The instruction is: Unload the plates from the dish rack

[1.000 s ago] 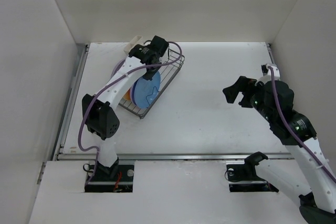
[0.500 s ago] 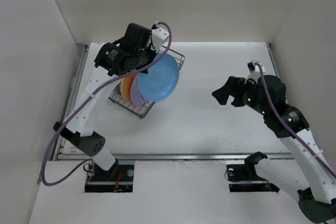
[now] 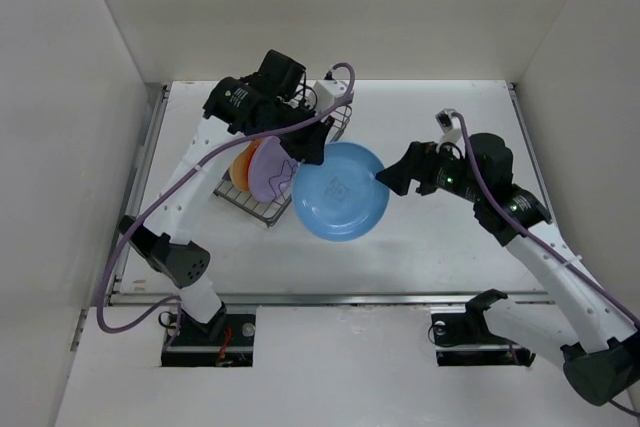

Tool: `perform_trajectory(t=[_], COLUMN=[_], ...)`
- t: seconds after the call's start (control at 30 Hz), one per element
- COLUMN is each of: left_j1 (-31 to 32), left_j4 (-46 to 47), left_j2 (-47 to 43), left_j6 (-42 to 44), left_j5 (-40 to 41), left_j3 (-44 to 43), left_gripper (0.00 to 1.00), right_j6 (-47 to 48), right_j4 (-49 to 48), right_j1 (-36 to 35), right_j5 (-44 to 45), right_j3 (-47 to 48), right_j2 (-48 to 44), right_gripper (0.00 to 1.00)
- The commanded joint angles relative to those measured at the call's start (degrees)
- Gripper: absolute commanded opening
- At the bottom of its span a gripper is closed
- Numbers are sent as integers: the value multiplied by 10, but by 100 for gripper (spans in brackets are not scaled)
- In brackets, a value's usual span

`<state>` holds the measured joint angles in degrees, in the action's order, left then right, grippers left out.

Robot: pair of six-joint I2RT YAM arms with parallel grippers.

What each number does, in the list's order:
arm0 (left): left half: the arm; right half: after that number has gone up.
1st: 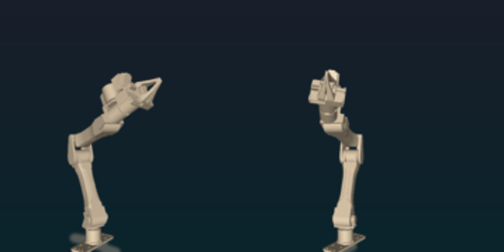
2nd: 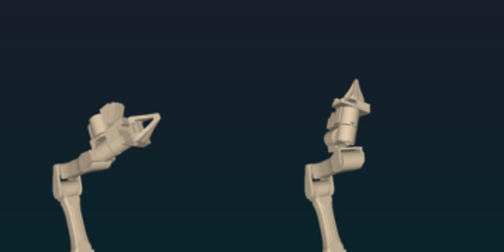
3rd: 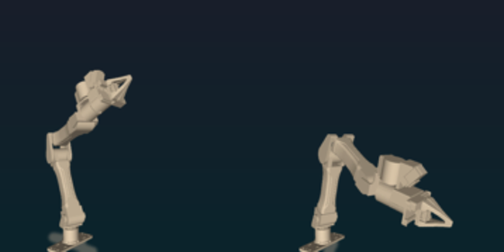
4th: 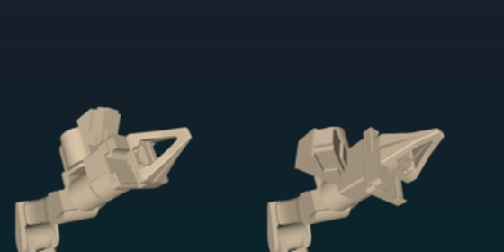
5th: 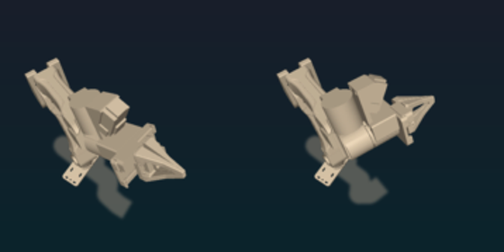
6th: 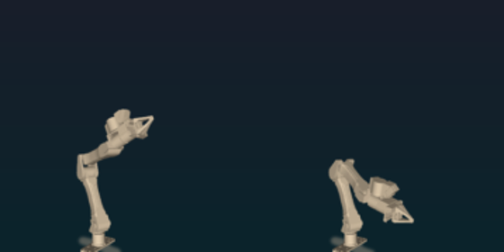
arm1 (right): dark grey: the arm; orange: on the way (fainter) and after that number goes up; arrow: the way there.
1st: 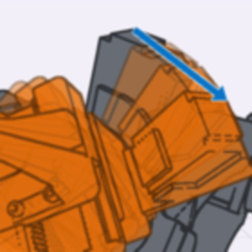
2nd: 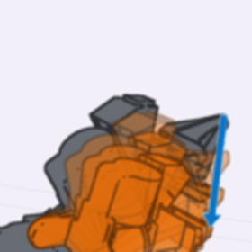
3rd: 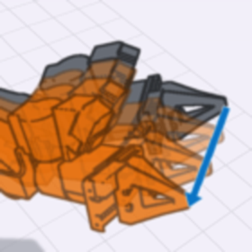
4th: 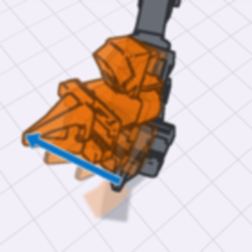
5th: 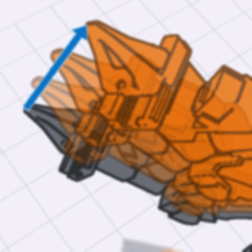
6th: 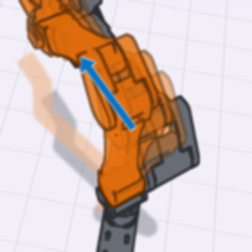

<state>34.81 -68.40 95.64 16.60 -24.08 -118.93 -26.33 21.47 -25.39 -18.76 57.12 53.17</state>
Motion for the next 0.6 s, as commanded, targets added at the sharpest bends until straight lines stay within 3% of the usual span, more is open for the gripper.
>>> perform_trajectory(t=[0.0, 0.03, 0.1, 0.17, 0.23, 0.27, 0.3, 0.33, 0.37, 0.4, 0.43, 0.47, 0.5, 0.57], left_j1=[3, 3, 3, 3, 3, 3, 3, 3, 3, 3, 3, 3, 3, 3], left_j4=[-3, -3, -9, -9, -9, -9, -9, -9, -3, 5, 5, 15, 20, 40], left_j2=[-4, -4, 3, 3, 3, 3, 3, 3, 3, 3, 3, 3, 3, 3], left_j6=[10, 10, 10, 10, 10, 10, 10, 10, -1, -7, -14, -21, -38, -60], left_j5=[-84, -91, -91, -103, -108, -108, -97, -86, -71, -34, -12, 9, 56, 113], left_j3=[-1, -1, -1, -1, -1, -1, -1, -1, -1, -1, -1, -1, -1, -13], left_gripper=[0, 0, 0, 0, 0, 0, 0, 4, 27, 43, 71, 93, 100, 100], right_j6=[-16, -16, -16, -21, -21, -21, -21, -21, -28, -33, -38, -56, -65, -86], right_j4=[-94, -103, -115, -121, -121, -115, -115, -106, -101, -100, -85, -77, -68, -33], right_j1=[-6, -6, -18, -24, -30, -30, -30, -30, -30, -30, -30, -30, -30, -30], right_j5=[-50, -50, -71, -71, -71, -71, -58, -48, -38, -10, 9, 32, 58, 140], right_j3=[-10, -17, -17, -17, -17, -23, -23, -28, -28, -28, -33, -33, -33, -33], right_j2=[16, 21, 43, 64, 70, 76, 76, 76, 69, 69, 55, 55, 48, 48], right_gripper=[95, 85, 74, 52, 30, 9, 1, 0, 0, 0, 0, 0, 0, 0])
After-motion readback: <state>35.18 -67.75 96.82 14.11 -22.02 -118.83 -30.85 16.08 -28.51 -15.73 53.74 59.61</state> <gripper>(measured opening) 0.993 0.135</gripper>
